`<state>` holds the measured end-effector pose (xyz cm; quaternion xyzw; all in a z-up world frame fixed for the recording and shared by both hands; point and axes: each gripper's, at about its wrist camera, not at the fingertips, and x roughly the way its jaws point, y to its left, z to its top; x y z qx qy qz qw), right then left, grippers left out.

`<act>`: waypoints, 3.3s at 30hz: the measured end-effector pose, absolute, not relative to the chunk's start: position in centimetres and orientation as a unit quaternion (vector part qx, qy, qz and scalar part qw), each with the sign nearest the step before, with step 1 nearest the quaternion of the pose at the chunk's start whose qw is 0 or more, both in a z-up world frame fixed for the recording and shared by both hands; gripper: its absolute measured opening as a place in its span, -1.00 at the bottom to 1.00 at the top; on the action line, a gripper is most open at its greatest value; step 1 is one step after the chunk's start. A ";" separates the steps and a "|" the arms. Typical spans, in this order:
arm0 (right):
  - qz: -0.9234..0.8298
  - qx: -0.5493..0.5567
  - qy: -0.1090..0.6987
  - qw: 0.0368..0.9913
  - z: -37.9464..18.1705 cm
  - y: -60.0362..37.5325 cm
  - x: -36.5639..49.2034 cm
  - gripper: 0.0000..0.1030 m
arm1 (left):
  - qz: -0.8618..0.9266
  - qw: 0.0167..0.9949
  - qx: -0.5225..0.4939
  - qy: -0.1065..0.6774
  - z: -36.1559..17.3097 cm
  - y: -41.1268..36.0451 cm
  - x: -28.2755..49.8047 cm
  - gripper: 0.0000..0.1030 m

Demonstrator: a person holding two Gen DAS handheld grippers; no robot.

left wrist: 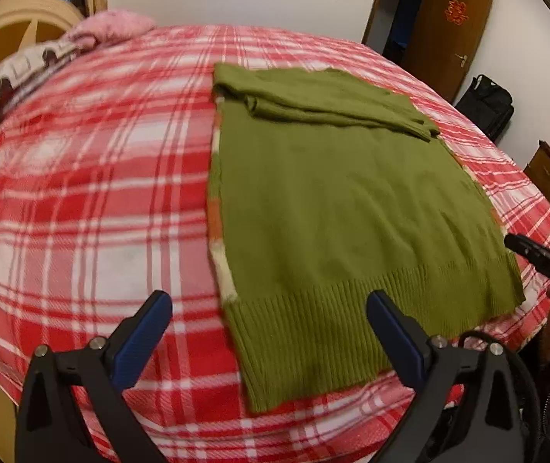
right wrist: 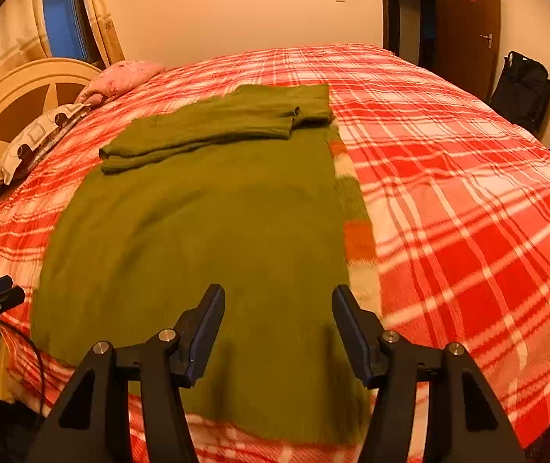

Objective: Fold small clothes
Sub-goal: 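Move both grippers to the ribbed hem of the green sweater, then close both grippers on the ribbed hem of the green sweater, then lift the hem with both grippers and fold it toward the collar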

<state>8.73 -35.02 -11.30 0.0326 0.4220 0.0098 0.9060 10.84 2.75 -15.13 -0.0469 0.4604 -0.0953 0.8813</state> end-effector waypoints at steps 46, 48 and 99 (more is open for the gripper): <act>0.080 0.205 0.390 0.894 -11.8 -40.8 2.5 -0.84 | -0.178 0.864 -0.106 0.459 -15.1 3.3 8.6 -0.84; 0.091 0.226 0.366 0.898 -10.8 -41.3 2.4 -0.84 | -0.187 0.873 -0.113 0.437 -13.9 3.8 8.5 -0.84; 0.061 0.197 0.355 0.912 -6.4 -41.8 20.8 -0.90 | -0.276 0.861 -0.040 0.425 -14.7 1.2 21.4 0.40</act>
